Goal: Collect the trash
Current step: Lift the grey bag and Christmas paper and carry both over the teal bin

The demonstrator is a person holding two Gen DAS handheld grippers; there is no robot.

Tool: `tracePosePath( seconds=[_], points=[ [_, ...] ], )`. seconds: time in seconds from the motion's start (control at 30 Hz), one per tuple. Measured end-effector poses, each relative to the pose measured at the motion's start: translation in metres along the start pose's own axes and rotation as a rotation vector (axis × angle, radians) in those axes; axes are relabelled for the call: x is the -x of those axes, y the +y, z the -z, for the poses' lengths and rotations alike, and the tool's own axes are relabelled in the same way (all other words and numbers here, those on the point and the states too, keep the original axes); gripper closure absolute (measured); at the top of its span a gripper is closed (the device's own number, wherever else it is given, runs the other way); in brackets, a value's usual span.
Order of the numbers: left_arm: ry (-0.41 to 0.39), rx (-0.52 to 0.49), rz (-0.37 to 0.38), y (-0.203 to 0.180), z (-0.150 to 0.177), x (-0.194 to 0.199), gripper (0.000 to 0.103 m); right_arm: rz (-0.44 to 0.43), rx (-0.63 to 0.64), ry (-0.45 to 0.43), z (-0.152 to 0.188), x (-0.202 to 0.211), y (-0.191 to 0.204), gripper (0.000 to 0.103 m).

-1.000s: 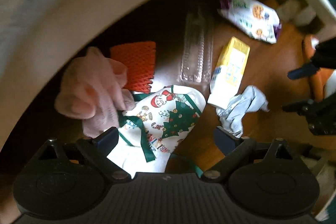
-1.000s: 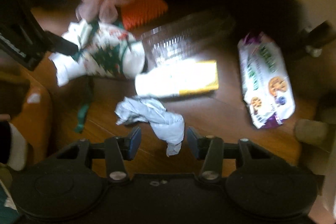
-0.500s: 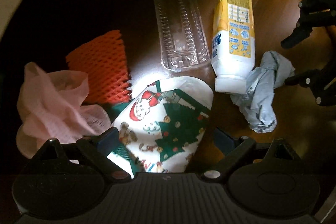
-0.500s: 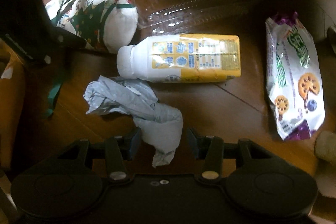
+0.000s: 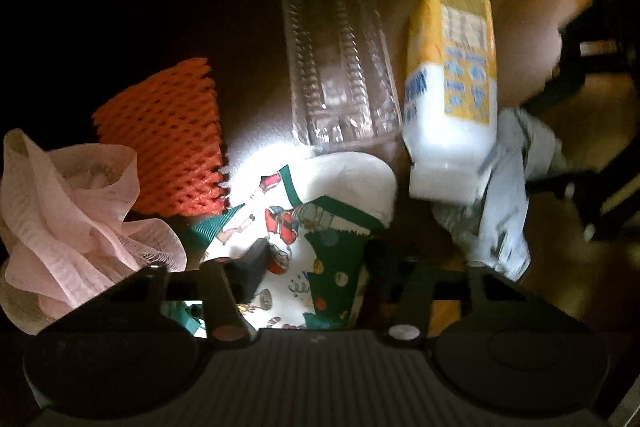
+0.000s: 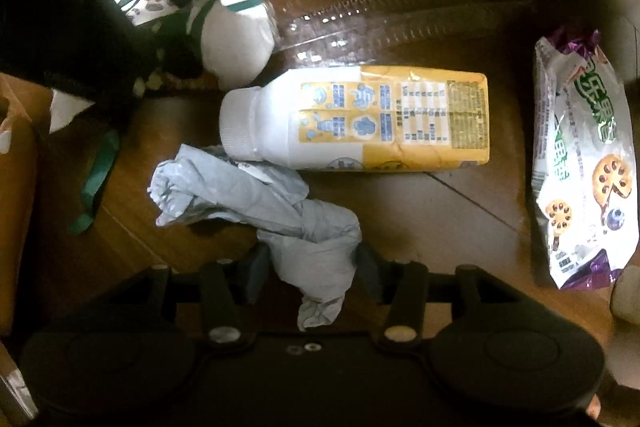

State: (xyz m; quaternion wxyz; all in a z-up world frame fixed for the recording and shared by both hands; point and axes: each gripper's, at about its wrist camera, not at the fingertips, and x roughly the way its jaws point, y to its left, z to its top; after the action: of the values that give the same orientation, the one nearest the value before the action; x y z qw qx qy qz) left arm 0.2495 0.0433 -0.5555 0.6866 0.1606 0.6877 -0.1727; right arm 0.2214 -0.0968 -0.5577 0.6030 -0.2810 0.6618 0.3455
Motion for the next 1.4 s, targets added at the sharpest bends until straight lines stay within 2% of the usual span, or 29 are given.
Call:
tracePosePath(
  seconds=[0.07,0.17,0.33,0.43,0.6,0.9,1.03,1.23,1.4],
  points=[
    [-0.005,0.033,0.011,0.003,-0.003,0.002,0.071,0.023,0.015,0.011,-0.004,-0.001,0.006,0.056],
    [-0.011,0.032,-0.002,0.002,-0.005,0.006,0.08,0.044,0.041,0.0,-0.007,0.003,0.014,0.058],
    [-0.034,0.05,0.045,0.008,-0.004,0.028,0.088,0.044,0.019,-0.017,-0.001,0.021,0.015,0.061],
    [-0.06,0.075,0.087,0.014,0.003,0.047,0.09,0.043,0.012,-0.028,0.004,0.039,0.018,0.061],
    [-0.089,0.12,0.11,0.02,0.007,0.093,0.091,0.069,-0.028,-0.058,0.007,0.081,0.02,0.061],
    [-0.226,0.24,0.168,0.034,0.009,0.21,0.091,0.141,-0.214,-0.141,0.023,0.187,0.023,0.061],
    [-0.282,0.329,0.186,0.039,0.017,0.261,0.091,0.161,-0.274,-0.211,0.038,0.238,0.025,0.061],
    [-0.404,0.442,0.179,0.029,0.03,0.321,0.091,0.134,-0.37,-0.347,0.068,0.304,0.031,0.061],
    [-0.492,0.525,0.153,0.014,0.03,0.344,0.091,0.129,-0.347,-0.427,0.075,0.322,0.044,0.061]
  ],
)
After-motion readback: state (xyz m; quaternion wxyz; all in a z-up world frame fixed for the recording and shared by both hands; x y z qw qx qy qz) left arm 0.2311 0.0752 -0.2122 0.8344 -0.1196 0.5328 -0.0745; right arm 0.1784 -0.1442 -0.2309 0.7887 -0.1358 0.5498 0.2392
